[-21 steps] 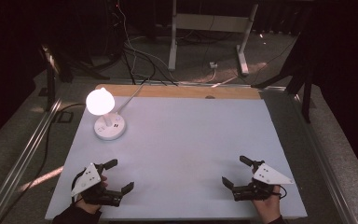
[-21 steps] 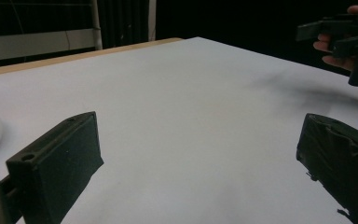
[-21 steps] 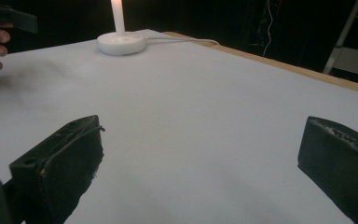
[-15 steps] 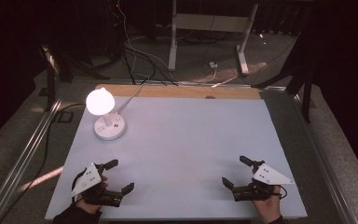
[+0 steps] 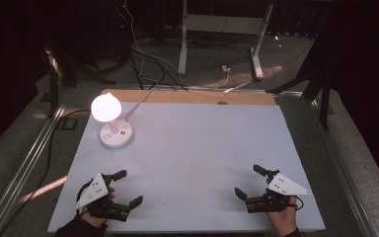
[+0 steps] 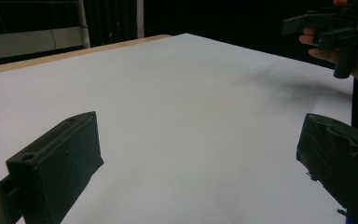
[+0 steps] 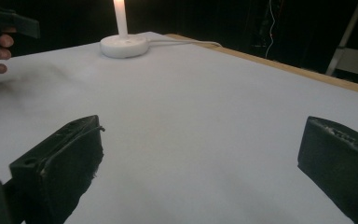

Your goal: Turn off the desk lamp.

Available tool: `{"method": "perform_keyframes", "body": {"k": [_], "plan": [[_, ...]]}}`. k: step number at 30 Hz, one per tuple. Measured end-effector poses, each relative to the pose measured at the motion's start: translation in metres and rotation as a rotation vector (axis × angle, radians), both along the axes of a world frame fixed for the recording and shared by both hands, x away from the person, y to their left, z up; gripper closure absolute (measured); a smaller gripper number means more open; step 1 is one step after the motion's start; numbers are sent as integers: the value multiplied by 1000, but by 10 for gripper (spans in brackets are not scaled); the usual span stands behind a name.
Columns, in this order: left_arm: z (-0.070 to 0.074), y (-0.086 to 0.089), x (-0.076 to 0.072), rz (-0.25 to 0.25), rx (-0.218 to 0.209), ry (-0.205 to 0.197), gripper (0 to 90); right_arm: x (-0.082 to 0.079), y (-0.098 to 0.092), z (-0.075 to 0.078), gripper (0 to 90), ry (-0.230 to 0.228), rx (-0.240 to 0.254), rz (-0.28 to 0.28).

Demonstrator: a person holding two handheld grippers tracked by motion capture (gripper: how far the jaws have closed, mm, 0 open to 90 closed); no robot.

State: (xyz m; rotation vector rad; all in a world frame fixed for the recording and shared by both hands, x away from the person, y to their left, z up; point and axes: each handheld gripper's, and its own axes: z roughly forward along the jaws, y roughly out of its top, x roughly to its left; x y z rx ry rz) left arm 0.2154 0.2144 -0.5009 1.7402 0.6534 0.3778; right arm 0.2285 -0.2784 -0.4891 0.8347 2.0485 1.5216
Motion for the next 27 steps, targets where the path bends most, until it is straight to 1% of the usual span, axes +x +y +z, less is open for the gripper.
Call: {"method": "perform_keyframes", "body": {"k": [2, 4, 9, 13, 15, 16, 18, 21, 27], "plan": [[1, 0, 0, -12, 3, 5, 5, 0, 0, 0, 0, -1, 3, -2], [2, -1, -1, -20, 7, 0, 5, 0, -1, 1, 0, -3, 5, -3], [8, -1, 0, -24, -6, -10, 5, -1, 0, 2, 0, -6, 17, -6], [13, -1, 2, -22, -5, -9, 5, -2, 0, 2, 0, -8, 24, -12], [17, -1, 3, -16, -8, -14, 5, -2, 0, 2, 0, -8, 24, -12], [20, -1, 4, -11, -10, -11, 5, -2, 0, 2, 0, -7, 25, -11], [24, 0, 6, 1, -25, -11, 5, -2, 1, 2, 0, -6, 25, -10], [30, 3, 9, 24, -13, -19, 5, -2, 1, 2, 0, -7, 25, -12], [42, 6, 18, 58, -4, -27, 5, -3, 1, 3, 0, -10, 30, -11]]}}
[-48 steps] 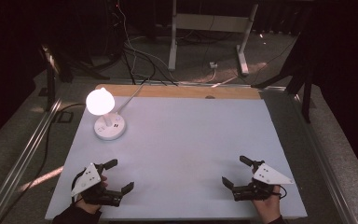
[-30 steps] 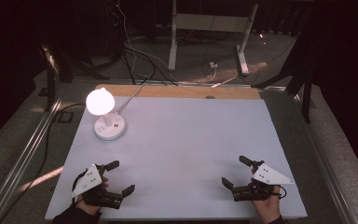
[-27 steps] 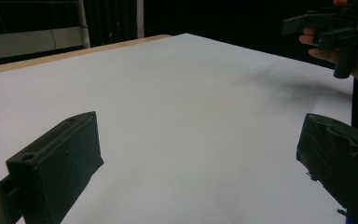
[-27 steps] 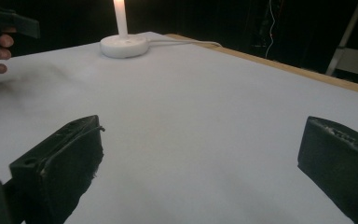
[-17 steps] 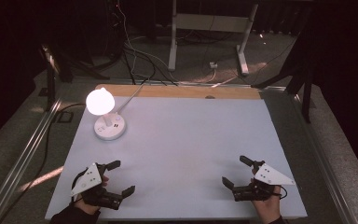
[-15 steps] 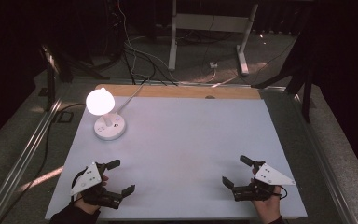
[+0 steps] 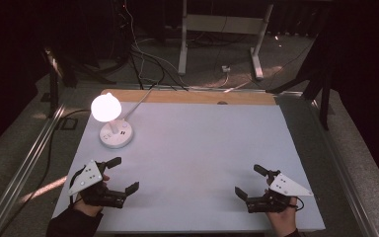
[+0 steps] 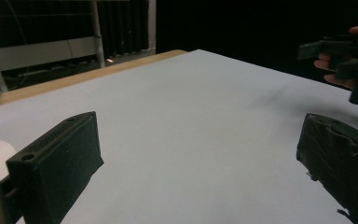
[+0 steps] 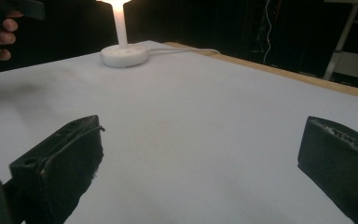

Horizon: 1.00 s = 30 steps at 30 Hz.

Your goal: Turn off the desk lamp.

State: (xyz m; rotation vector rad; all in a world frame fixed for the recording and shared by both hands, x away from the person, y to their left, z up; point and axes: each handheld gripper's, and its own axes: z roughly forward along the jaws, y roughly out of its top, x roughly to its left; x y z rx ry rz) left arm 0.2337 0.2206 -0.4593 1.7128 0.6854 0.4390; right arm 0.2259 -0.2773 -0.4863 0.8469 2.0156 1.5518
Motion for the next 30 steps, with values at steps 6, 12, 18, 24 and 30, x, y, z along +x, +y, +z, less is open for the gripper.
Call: {"method": "perform_keyframes", "body": {"k": [6, 12, 18, 24, 30], "plan": [[9, 1, 11, 47, 21, -2, 5, 0, 0, 0, 0, 2, 1, 3], [12, 5, 25, 109, 23, 13, 5, 0, 1, 0, 0, 5, 2, 6], [10, 11, 41, 198, 25, 40, 5, 0, 1, 0, 0, 6, 4, 8], [6, 15, 56, 284, 27, 60, 6, 0, 1, 0, 0, 8, 6, 11], [3, 16, 68, 342, 27, 88, 6, 0, 1, 0, 0, 7, 7, 10]]}}
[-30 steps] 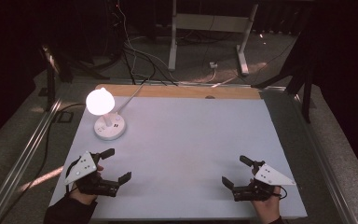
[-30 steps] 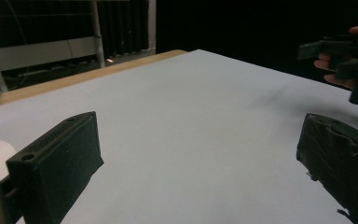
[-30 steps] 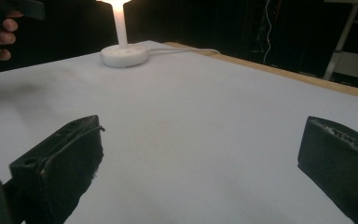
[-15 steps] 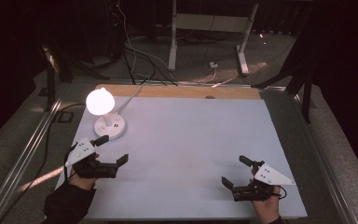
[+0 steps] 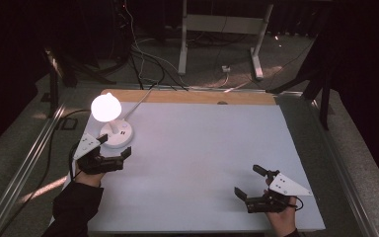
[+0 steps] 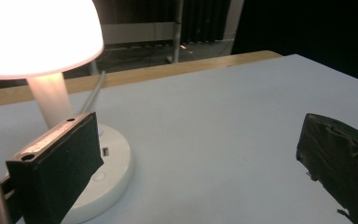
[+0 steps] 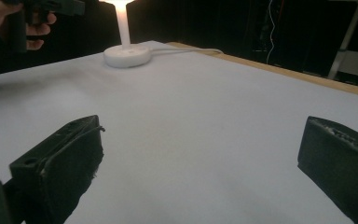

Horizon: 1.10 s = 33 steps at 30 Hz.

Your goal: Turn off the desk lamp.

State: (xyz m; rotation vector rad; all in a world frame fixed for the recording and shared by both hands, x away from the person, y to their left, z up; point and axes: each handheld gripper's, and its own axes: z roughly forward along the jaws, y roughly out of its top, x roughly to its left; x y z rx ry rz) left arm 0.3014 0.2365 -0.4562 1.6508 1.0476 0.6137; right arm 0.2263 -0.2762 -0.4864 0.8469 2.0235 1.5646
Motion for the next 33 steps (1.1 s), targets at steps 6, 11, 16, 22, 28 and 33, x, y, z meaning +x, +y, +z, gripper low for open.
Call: {"method": "perform_keyframes", "body": {"k": [6, 11, 16, 22, 28, 33], "plan": [[-4, 1, 10, 65, -14, 21, 6, 0, 0, 0, 0, 1, 0, 2], [-8, 1, 18, 123, -28, 45, 6, 0, 0, 0, 0, 2, 3, 3], [-12, 2, 25, 176, -32, 61, 6, 0, 0, 0, 0, 1, 3, 3], [-20, 6, 34, 202, -38, 118, 7, 0, -1, 0, 0, 4, 6, 6], [-27, 9, 41, 254, -37, 147, 31, 0, 0, 0, 0, 5, 4, 9], [-31, 7, 46, 268, -6, 186, 101, 1, -1, 0, 0, 12, 9, 14]]}}
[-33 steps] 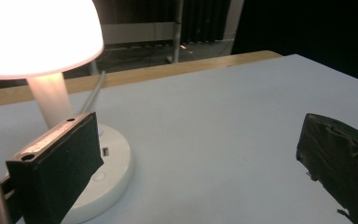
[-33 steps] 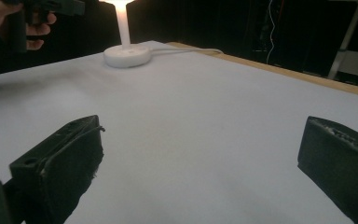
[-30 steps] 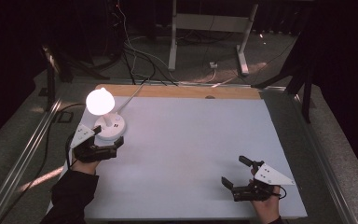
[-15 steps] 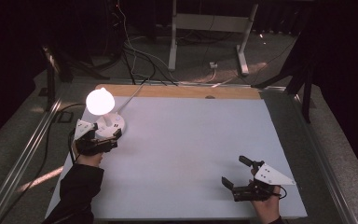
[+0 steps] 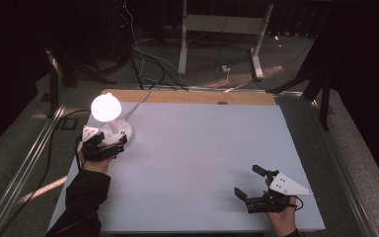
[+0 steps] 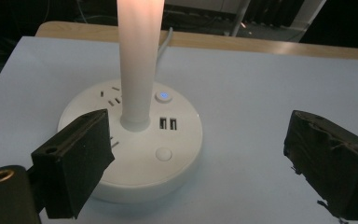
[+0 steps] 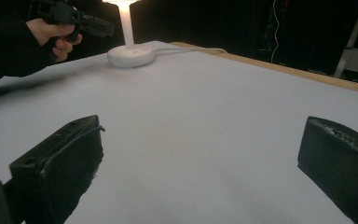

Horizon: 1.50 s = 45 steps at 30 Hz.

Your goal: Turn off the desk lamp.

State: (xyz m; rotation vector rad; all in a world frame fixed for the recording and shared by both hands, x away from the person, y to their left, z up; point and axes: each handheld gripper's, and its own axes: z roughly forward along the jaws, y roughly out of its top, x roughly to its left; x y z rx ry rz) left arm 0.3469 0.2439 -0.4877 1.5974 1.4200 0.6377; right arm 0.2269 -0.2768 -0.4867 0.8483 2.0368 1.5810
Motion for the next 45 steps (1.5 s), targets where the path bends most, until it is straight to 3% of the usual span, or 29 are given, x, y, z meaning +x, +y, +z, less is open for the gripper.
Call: {"method": "perform_keyframes", "body": {"k": [8, 9, 13, 20, 24, 32, 45], "plan": [[-2, -3, 3, 49, 44, 33, 365, 0, 1, 0, 0, 3, -1, 4], [-2, -3, 3, 46, 54, 36, 435, 0, 1, 0, 0, 2, -2, 4], [-3, -7, 3, 42, 101, 37, 559, 0, 0, 0, 0, 1, -1, 5], [-4, -10, 3, 28, 124, 13, 743, 0, 0, 0, 0, 2, -1, 5], [-5, -9, 5, 33, 147, 23, 862, 0, 0, 0, 0, 3, 0, 5], [-10, -7, 10, 16, 137, 36, 900, 0, 0, 0, 0, 3, -3, 7], [-14, -5, 17, 17, 170, 50, 900, 0, 0, 0, 0, 5, -2, 6]]}}
